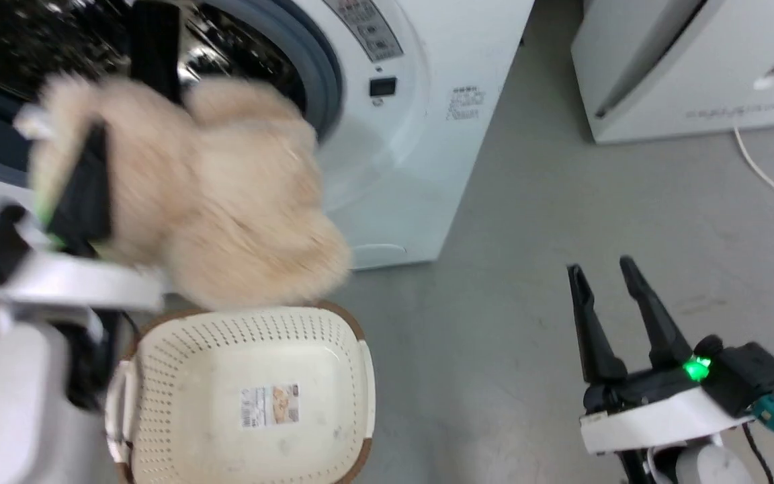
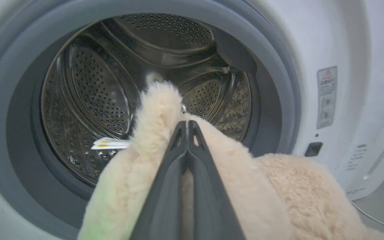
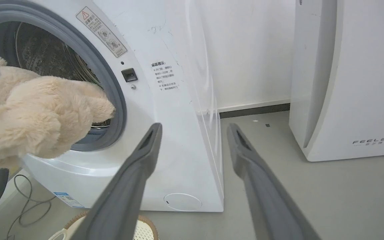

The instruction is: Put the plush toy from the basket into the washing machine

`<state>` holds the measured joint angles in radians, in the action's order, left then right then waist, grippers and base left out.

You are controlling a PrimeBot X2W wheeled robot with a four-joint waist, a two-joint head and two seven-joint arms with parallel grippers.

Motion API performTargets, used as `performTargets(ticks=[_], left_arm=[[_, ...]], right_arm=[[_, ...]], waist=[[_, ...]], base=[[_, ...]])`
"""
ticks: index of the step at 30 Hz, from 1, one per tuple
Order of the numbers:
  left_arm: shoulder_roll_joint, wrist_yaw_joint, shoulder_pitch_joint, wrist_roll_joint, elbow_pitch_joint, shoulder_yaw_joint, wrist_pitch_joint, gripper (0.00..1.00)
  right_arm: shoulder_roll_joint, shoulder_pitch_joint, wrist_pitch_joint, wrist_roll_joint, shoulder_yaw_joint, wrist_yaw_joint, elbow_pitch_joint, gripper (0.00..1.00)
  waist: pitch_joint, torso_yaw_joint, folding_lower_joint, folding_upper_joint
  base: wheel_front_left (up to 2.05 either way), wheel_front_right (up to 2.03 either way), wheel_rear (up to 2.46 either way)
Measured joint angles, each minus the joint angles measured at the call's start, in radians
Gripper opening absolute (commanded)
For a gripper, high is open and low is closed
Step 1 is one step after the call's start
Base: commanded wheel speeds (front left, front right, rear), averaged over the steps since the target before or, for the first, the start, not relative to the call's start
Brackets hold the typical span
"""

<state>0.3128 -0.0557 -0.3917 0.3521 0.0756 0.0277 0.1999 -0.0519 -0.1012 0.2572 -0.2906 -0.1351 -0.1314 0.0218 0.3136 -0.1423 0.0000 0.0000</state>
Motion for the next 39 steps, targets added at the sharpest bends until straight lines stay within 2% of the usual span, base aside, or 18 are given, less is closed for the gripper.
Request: performTargets(ticks=[8, 16, 21, 28, 31, 35, 39], left_arm=[[0.118, -0.009, -0.285, 0.015, 0.027, -0.032, -0.135, 0.0], [0.219, -0.038, -0.594, -0.039, 0.239, 0.02, -0.21, 0.0], [0.251, -0.046, -0.751, -0.063, 0.418, 0.051, -0.224, 0.0], [0.263, -0.053, -0.927, -0.093, 0.601, 0.099, -0.207, 0.0], [0.263, -0.057, -0.97, -0.105, 0.677, 0.137, -0.221, 0.0], [0.263, -0.062, -0.996, -0.103, 0.775, 0.199, -0.291, 0.0], [0.269, -0.062, -1.008, -0.058, 0.805, 0.284, -0.32, 0.0]], right_arm=[[0.0, -0.063, 0.0, -0.038, -0.012, 0.0, -0.07, 1.0], [0.0, -0.099, 0.0, -0.057, -0.029, 0.0, -0.086, 1.0], [0.0, -0.117, 0.0, -0.064, -0.037, 0.0, -0.088, 1.0], [0.0, -0.137, 0.0, -0.073, -0.043, 0.0, -0.094, 1.0], [0.0, -0.141, 0.0, -0.074, -0.047, 0.0, -0.095, 1.0], [0.0, -0.156, 0.0, -0.079, -0.048, 0.0, -0.095, 1.0], [0.0, -0.163, 0.0, -0.08, -0.049, 0.0, -0.095, 1.0]], waist=[[0.144, -0.051, 0.0001, 0.0], [0.287, -0.098, 0.0001, 0.0], [0.355, -0.121, 0.0002, 0.0], [0.419, -0.14, 0.0002, 0.0], [0.436, -0.142, 0.0001, 0.0], [0.45, -0.139, 0.0002, 0.0], [0.456, -0.136, 0.0001, 0.0]], base=[[0.0, 0.0, 0.0], [0.0, 0.0, 0.0], [0.0, 0.0, 0.0], [0.0, 0.0, 0.0], [0.0, 0.0, 0.0], [0.0, 0.0, 0.0], [0.0, 0.0, 0.0]])
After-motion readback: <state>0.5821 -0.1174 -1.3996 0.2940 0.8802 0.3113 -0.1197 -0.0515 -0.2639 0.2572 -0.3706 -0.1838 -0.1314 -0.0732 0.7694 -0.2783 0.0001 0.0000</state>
